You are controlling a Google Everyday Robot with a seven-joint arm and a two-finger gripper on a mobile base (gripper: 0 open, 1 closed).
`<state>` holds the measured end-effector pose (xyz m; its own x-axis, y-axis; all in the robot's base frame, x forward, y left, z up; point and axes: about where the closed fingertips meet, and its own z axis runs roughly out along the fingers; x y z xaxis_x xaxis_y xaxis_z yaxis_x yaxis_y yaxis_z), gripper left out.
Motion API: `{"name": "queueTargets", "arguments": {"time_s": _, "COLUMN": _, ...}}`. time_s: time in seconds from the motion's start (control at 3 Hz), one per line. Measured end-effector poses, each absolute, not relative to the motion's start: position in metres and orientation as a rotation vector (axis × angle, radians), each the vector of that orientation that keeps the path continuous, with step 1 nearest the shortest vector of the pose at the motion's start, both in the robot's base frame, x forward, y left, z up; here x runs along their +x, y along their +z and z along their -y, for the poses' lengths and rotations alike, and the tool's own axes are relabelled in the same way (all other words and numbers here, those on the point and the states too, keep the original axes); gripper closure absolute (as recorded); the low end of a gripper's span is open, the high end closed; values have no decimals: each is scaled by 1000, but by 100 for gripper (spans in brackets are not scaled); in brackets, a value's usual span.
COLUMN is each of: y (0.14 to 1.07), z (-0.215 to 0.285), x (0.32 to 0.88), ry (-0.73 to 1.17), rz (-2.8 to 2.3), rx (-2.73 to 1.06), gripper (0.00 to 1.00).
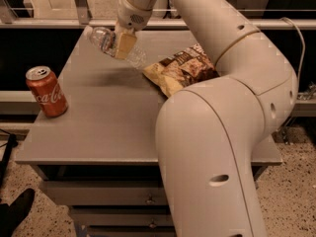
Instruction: Knock water bottle over
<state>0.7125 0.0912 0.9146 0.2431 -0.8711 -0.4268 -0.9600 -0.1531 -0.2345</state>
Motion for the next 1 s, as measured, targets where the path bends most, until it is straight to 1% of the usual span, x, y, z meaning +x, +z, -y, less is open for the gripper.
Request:
{"name": "queueTargets", "arguments": {"time_s": 0.33, "y": 906, "z": -101, "x": 703, "ry": 243, "rz": -1621, "rx": -2170, "gripper": 100}}
{"name": "queueTargets", "arguments": {"time_s": 0.67, "y": 894, "z": -117, "x": 693, "ry": 251, "rz": -1556, "rx": -2263, "gripper": 87}}
{"name": "queueTargets", "arguments": {"time_s": 1.0, "y": 878, "z": -131, "x": 682, "ry": 235, "rz": -1499, "rx": -2367, "gripper": 60}}
